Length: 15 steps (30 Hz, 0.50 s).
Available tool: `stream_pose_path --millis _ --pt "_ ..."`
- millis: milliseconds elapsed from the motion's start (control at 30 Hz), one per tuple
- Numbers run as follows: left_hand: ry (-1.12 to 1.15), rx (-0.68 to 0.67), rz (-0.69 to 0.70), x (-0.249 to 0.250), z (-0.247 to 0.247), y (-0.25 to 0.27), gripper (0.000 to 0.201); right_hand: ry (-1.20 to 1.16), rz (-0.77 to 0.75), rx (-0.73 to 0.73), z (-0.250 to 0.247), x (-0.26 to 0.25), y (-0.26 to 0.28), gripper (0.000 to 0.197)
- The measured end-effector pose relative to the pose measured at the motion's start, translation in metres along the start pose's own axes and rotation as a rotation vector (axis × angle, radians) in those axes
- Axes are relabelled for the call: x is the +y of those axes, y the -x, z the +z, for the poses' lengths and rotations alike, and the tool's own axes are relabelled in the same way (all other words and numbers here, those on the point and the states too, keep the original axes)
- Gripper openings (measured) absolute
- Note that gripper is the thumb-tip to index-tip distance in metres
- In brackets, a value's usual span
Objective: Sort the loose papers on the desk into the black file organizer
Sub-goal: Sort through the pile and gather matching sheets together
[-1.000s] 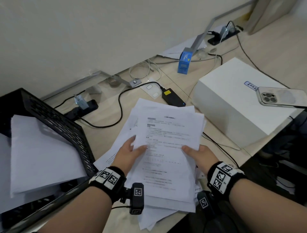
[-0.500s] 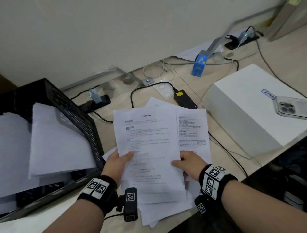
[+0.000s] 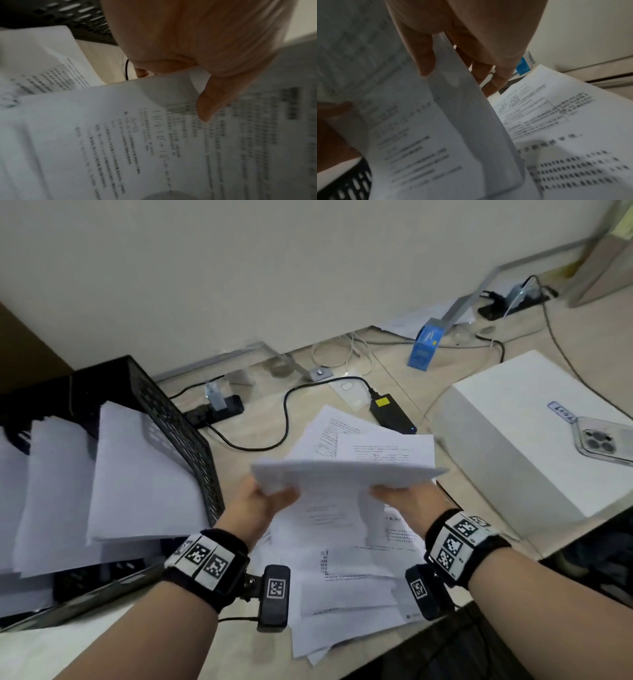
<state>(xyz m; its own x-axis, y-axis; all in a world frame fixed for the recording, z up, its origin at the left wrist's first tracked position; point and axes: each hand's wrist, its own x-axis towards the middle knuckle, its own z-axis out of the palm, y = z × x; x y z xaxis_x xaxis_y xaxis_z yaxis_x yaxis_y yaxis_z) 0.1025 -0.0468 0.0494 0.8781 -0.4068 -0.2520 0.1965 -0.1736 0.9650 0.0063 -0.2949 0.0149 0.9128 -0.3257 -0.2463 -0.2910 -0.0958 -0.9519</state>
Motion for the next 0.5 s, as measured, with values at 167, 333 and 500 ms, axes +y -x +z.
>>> stream_pose_path --millis 167,333,500 --pt "-0.15 -0.007 -0.039 -0.007 0.008 0.006 0.011 0.134 -0.035 -0.053 -0.003 0.008 0.006 0.019" --pt "0.063 0.189 -0.039 0.004 0.014 0.001 0.01 -0.013 0.09 -0.017 -0.007 0.001 0.004 0.016" --pt "0.254 0.303 -0.193 -0.014 0.006 -0.006 0.017 0.016 0.233 -0.085 -0.003 0.011 0.014 0.01"
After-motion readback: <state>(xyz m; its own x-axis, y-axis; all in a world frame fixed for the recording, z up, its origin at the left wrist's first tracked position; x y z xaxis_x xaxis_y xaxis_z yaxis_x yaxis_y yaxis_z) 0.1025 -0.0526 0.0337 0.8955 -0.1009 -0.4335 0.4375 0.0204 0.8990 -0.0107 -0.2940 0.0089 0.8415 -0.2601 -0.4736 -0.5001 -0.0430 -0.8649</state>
